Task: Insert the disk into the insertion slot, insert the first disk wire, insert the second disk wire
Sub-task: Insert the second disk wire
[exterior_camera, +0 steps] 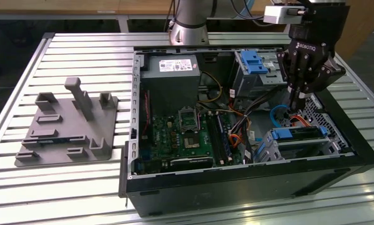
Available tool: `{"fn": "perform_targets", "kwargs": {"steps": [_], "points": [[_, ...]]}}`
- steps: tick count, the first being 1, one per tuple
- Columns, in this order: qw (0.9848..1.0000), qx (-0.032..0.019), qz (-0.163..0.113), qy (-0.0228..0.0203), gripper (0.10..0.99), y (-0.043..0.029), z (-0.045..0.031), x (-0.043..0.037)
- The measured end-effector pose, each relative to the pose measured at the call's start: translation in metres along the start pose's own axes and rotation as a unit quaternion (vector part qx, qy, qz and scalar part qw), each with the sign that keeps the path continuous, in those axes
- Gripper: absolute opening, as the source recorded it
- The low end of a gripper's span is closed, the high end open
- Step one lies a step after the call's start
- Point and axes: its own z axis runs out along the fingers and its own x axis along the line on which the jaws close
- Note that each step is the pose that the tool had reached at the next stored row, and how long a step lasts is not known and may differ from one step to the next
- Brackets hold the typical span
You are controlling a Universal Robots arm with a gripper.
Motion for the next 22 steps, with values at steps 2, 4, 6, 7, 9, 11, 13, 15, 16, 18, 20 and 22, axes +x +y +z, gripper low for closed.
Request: {"fn": "perform_targets", "kwargs": {"steps": [2,4,6,7,9,11,13,15,16,18,20,22], "points": [[1.0000,-0.0002,0.000,0.0000,0.161,0.0000,0.0000,0.0000],[1.0000,-0.0002,0.000,0.0000,0.161,0.0000,0.0001,0.0000],[1.0000,-0.0002,0.000,0.0000,0.161,-0.0001,0.0001,-0.0001],[1.0000,-0.0002,0.000,0.0000,0.161,-0.0001,0.0001,-0.0001],[1.0000,0.0001,0.000,-0.0026,0.161,0.0000,0.0006,0.0004],[1.0000,0.0009,0.001,-0.0084,0.161,0.0002,0.0008,0.0019],[0.9999,0.0015,0.001,-0.0151,0.161,0.0003,0.0004,0.0028],[0.9997,0.0021,0.003,-0.0230,0.161,0.0004,-0.0002,0.0033],[0.9997,0.0018,0.004,-0.0256,0.161,0.0003,-0.0004,0.0034],[0.9996,-0.0002,0.010,-0.0282,0.161,0.0003,-0.0005,0.0034],[0.9994,-0.0039,0.019,-0.0295,0.161,0.0004,-0.0006,0.0034],[0.9989,-0.0093,0.034,-0.0326,0.161,0.0004,-0.0006,0.0034]]}}
